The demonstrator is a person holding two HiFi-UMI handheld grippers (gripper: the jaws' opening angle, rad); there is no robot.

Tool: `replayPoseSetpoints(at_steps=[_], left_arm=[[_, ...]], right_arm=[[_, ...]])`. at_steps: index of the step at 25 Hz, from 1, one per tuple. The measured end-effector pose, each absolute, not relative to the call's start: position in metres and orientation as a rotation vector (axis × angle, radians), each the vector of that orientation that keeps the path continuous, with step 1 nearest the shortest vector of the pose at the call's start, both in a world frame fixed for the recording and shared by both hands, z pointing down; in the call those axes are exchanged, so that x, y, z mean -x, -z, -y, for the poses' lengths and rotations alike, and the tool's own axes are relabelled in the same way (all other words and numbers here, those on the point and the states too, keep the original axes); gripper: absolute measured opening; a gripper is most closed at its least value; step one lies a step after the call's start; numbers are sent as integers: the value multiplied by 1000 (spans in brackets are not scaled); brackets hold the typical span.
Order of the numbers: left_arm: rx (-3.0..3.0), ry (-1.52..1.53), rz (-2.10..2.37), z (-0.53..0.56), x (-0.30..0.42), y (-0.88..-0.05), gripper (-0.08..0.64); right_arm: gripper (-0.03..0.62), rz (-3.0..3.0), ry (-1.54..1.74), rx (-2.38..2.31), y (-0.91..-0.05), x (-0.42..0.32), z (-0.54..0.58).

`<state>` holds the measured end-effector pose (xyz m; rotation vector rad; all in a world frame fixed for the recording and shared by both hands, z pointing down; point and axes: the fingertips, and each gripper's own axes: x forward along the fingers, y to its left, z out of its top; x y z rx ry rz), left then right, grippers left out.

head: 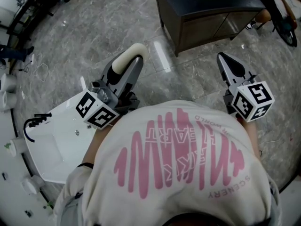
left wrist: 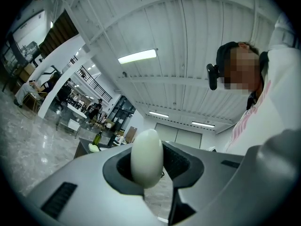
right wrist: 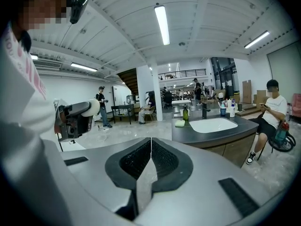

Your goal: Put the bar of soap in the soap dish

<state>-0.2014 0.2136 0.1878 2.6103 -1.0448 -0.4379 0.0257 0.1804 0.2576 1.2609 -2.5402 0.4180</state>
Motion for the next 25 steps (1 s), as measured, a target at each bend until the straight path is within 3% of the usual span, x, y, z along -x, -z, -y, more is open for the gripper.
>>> replayPoseSetpoints(at_steps=[20,25], left_arm=[[-2561,416,1087,-130,155,-212,114],[-2559,416,1121,-129,150,-189,114]], right_arm=[[18,2532,-470,-1186,-288,-65,-94],[18,2558,-433,-1144,-259,-67,-80]])
